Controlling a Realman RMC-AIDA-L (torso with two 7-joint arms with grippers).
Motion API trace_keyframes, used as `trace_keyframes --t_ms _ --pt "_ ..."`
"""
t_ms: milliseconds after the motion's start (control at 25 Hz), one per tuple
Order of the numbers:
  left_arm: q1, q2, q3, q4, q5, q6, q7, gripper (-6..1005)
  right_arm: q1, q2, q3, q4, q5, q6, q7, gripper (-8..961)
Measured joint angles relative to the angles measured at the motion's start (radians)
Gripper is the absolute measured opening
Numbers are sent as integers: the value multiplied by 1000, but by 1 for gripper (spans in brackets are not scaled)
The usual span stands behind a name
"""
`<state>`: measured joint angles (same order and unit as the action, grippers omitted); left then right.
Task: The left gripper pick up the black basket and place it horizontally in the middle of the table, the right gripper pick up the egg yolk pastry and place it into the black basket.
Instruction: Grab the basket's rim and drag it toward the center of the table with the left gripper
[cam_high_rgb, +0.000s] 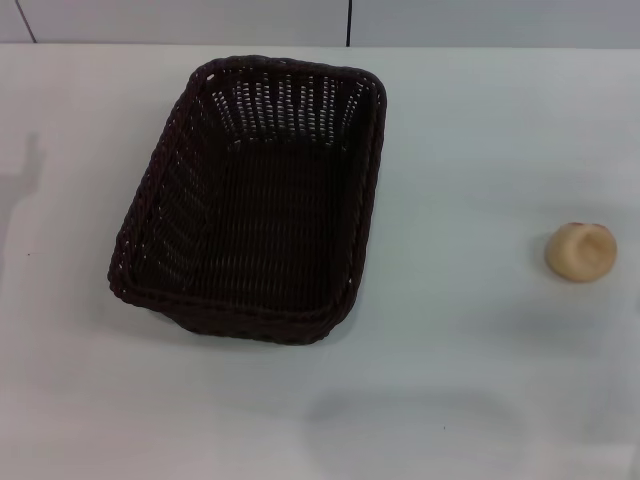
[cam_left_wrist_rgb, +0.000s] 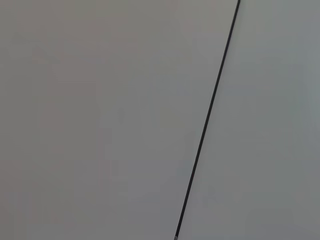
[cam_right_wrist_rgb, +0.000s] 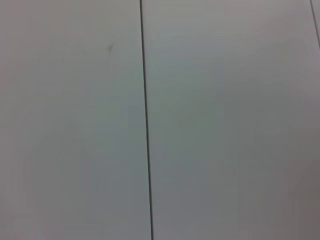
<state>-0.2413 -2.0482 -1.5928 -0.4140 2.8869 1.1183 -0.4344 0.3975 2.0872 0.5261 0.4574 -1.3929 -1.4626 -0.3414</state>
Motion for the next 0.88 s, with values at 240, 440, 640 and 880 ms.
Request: trace_keyframes --t_ms 240,440,640,880 --pt "3 0 3 6 0 0 -27 770 0 1 0 0 0 -2 0 834" --pt "3 -5 4 0 0 0 -28 768 2 0 0 -6 0 -3 1 835" --pt "0 -6 15 -1 0 0 -40 766 6 -3 0 -14 0 -3 1 835" --pt "-12 -1 55 -7 0 0 -110 764 10 -4 2 -24 0 1 8 834"
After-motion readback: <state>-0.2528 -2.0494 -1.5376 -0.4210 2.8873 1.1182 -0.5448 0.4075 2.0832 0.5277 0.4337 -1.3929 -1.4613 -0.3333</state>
